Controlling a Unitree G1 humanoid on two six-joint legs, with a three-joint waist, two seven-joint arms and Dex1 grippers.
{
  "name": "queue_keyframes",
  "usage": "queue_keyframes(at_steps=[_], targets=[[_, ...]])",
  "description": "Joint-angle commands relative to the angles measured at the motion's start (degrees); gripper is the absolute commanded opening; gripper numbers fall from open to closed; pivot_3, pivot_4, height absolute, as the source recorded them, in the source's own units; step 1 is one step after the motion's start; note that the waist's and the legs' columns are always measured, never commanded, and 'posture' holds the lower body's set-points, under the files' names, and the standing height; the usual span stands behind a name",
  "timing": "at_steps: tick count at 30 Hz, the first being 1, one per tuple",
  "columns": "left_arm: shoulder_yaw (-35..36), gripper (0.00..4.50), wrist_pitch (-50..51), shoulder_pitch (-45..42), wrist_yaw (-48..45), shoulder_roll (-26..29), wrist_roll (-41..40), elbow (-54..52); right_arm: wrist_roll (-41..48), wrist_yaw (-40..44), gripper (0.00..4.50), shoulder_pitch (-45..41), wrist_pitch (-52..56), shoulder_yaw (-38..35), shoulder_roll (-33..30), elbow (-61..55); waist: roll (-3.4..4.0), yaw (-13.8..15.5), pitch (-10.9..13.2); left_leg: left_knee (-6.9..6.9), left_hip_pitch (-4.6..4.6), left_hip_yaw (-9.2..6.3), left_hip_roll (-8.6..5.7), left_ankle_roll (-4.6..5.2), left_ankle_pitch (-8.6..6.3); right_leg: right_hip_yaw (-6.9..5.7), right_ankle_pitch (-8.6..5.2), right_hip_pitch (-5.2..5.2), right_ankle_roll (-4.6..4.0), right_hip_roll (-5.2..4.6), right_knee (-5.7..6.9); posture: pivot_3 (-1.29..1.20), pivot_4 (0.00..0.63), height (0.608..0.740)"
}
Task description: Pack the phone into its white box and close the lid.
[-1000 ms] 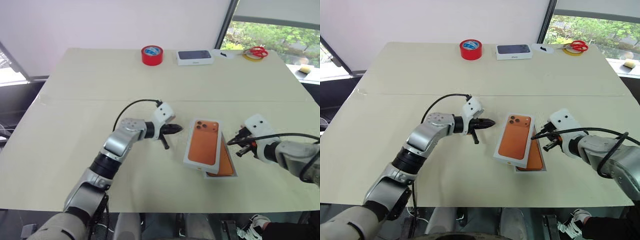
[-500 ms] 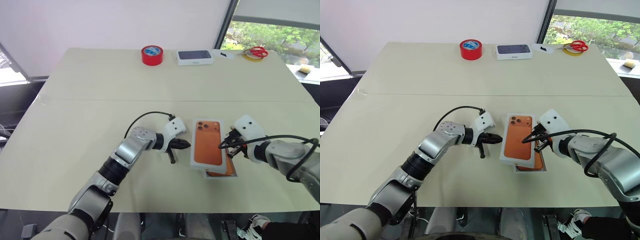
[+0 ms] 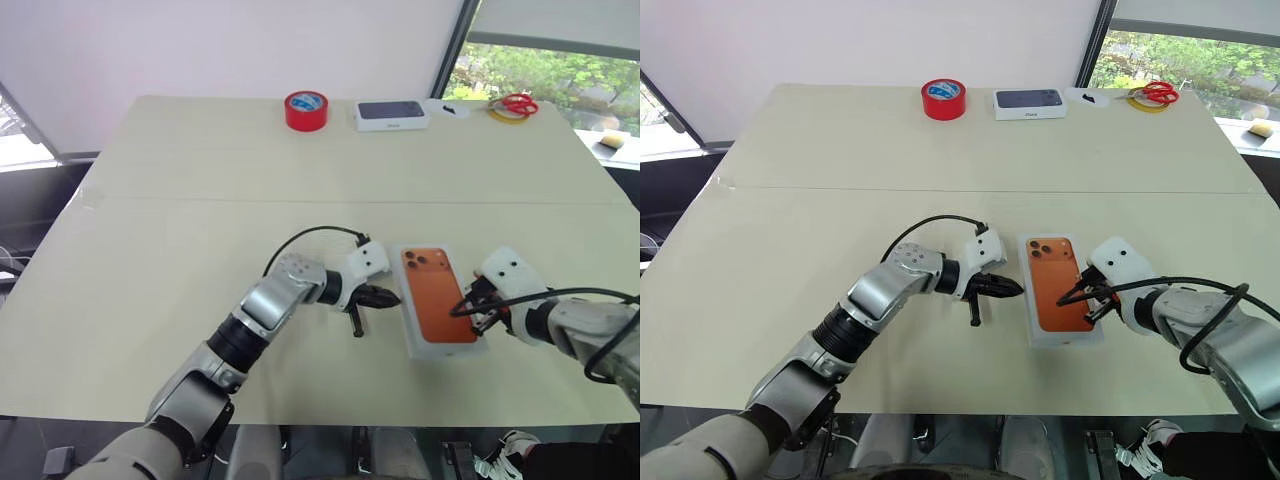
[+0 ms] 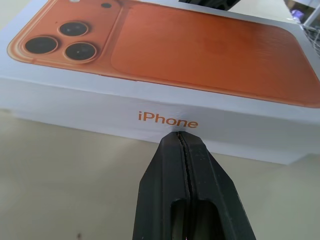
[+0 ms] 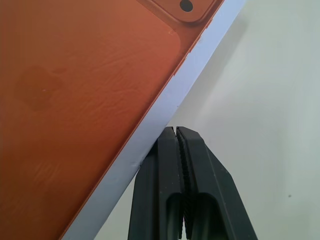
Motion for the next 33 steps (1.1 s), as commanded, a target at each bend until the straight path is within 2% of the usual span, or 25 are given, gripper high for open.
queue_keyframes(at_steps=[1, 13, 18, 23, 29, 33], targets=[[-1.0, 0.0, -0.16, -0.05, -0.8, -1.09, -1.03, -3.46, -0.33, 1.75, 0.09, 0.31, -0.15, -1.55, 0.28, -3.38, 0.0, -0.02, 0.0, 0.0, 0.0, 0.0, 0.0, 0.0, 0.0, 0.0, 0.0, 0.0, 0.0, 0.0, 0.0, 0.0, 0.15, 0.73], [-1.5, 0.0, -1.4, 0.51, -0.62, 0.75, 0.2, -2.2, -4.04, 4.33, 0.09, 3.18, -0.6, -3.33, -0.6, -4.2, 0.0, -0.07, 0.0, 0.0, 0.01, -0.01, 0.0, 0.0, 0.0, 0.0, 0.0, 0.0, 0.0, 0.01, 0.0, 0.0, 0.15, 0.73], [5.66, 0.0, 0.83, -1.54, 1.35, -1.18, -4.27, -0.55, -4.65, 9.75, 0.09, 6.84, -4.32, -11.8, -0.91, -3.28, 0.01, -0.01, 0.0, 0.01, 0.01, -0.01, 0.0, 0.0, 0.0, 0.0, 0.0, 0.0, 0.0, 0.0, 0.0, 0.0, 0.15, 0.73], [8.26, 0.0, 1.7, -3.77, 3.66, -4.59, -5.67, 1.04, -0.83, 15.38, 0.09, 10.03, -6.0, -17.08, 1.96, -6.25, -0.01, 0.07, 0.0, 0.02, 0.02, -0.05, -0.02, 0.0, 0.0, -0.02, 0.0, 0.07, 0.01, 0.01, 0.0, 0.0, 0.15, 0.73], [1.5, 0.0, -2.37, -5.31, 4.93, -5.37, 0.81, 7.0, -1.68, 14.73, 0.09, 14.46, -5.82, -12.45, 4.5, -9.76, -0.01, -0.05, -0.01, 0.01, 0.08, -0.07, -0.03, 0.0, 0.0, -0.04, 0.0, 0.12, 0.01, 0.02, 0.0, 0.0, 0.15, 0.73], [1.65, 0.0, -3.35, -5.48, 3.79, -4.97, 0.96, 7.41, -3.63, 12.22, 0.09, 14.25, -5.56, -10.11, 5.56, -9.51, -0.01, -0.1, -0.02, 0.02, 0.09, -0.1, -0.02, 0.0, 0.0, -0.04, 0.0, 0.12, 0.0, 0.02, 0.0, 0.0, 0.15, 0.73]])
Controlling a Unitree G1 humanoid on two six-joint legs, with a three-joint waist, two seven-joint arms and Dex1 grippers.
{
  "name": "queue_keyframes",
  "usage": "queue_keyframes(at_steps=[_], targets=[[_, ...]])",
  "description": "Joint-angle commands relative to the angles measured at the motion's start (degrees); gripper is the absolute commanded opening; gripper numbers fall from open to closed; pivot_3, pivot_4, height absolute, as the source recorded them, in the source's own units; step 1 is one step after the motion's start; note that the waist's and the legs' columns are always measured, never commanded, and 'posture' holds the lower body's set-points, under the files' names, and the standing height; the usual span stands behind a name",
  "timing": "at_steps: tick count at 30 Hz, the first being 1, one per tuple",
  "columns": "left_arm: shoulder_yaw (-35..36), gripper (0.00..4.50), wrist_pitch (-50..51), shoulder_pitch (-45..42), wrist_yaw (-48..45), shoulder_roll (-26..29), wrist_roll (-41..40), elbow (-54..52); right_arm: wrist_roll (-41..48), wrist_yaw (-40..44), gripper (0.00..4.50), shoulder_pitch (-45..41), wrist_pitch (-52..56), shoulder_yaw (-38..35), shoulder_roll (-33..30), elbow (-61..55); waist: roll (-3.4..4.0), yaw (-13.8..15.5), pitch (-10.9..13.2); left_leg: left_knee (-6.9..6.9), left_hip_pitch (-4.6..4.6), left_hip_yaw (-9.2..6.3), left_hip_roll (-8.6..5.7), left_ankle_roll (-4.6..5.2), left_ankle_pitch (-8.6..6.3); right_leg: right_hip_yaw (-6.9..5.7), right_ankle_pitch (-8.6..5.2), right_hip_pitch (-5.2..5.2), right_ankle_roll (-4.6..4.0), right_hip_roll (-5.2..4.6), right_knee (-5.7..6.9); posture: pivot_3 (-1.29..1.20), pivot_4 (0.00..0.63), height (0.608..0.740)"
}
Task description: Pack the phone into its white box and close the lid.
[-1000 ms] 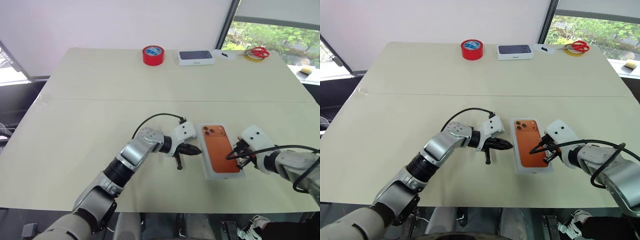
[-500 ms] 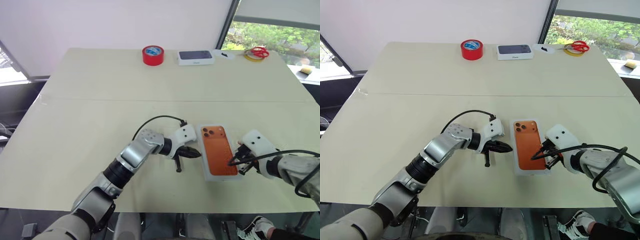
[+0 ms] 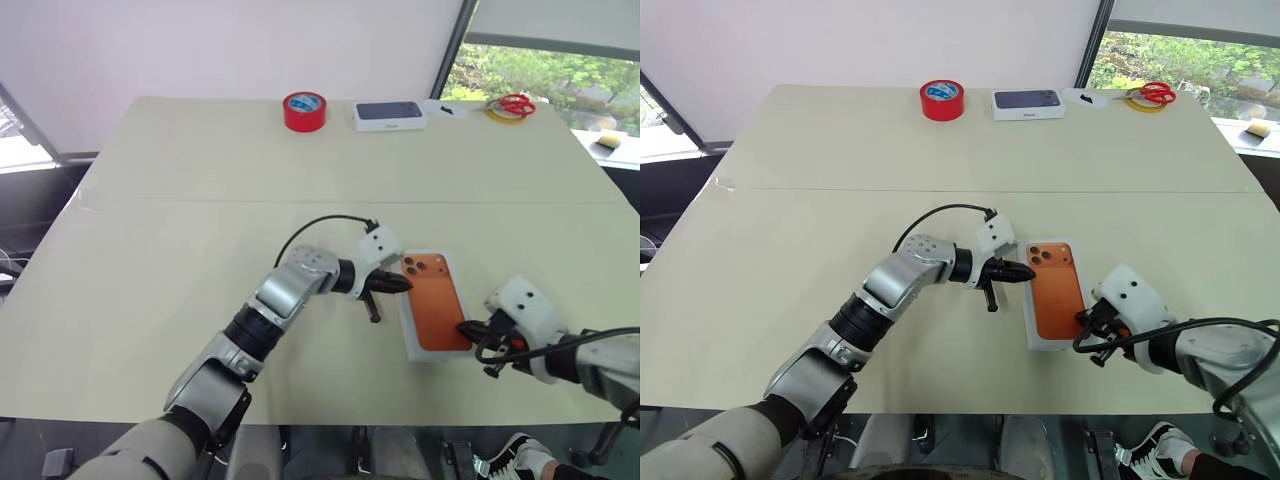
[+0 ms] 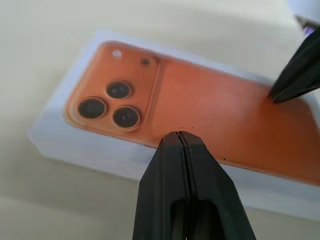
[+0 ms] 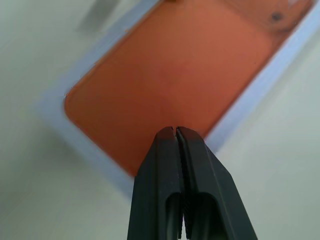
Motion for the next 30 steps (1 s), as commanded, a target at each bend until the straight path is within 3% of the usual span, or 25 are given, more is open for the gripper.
queue_keyframes(at_steps=[1, 7, 13, 18, 30], targets=[[0.55, 0.0, -1.58, -0.84, -0.93, 0.3, 0.01, -0.86, -1.81, -2.06, 0.09, -0.6, -0.28, 0.75, 0.74, -1.07, 0.0, -0.01, 0.0, 0.0, 0.0, -0.01, 0.0, 0.0, 0.0, 0.0, 0.0, 0.0, 0.0, 0.0, 0.0, 0.0, 0.15, 0.73], [11.06, 0.0, -2.2, 0.02, -0.74, 5.86, -4.66, -4.4, -4.22, -5.57, 0.09, -6.47, -6.92, -2.76, 5.62, 0.49, 0.01, -0.2, 0.0, -0.01, -0.01, 0.02, 0.03, -0.02, 0.01, 0.02, 0.0, -0.09, -0.01, 0.01, 0.07, 0.0, 0.15, 0.73], [25.14, 0.0, -4.47, 5.54, 0.42, 19.68, -7.6, -6.15, -2.99, -4.41, 0.09, -13.01, -12.48, -5.94, 9.33, 8.03, 0.03, -0.2, -0.01, -0.05, 0.02, 0.05, 0.04, -0.09, 0.06, 0.02, 0.0, -0.09, 0.0, 0.04, 0.11, 0.0, 0.15, 0.73], [32.72, 0.0, -5.11, 11.85, 1.02, 27.81, -9.01, -7.0, -1.53, -0.92, 0.09, -15.86, -14.73, -6.05, 9.61, 13.94, 0.0, 0.18, 0.0, -0.02, 0.0, 0.08, 0.02, -0.08, 0.05, 0.01, 0.0, -0.06, 0.0, 0.01, 0.13, 0.0, 0.15, 0.73], [38.89, 0.0, 0.15, 23.58, 4.16, 31.47, -14.03, -16.9, -1.37, 1.48, 0.09, -17.98, -17.94, -2.55, 11.47, 18.78, 0.0, -0.28, 0.0, -0.05, 0.01, 0.12, 0.06, -0.1, 0.06, 0.03, -0.01, -0.14, 0.01, 0.01, 0.24, 0.0, 0.15, 0.73]])
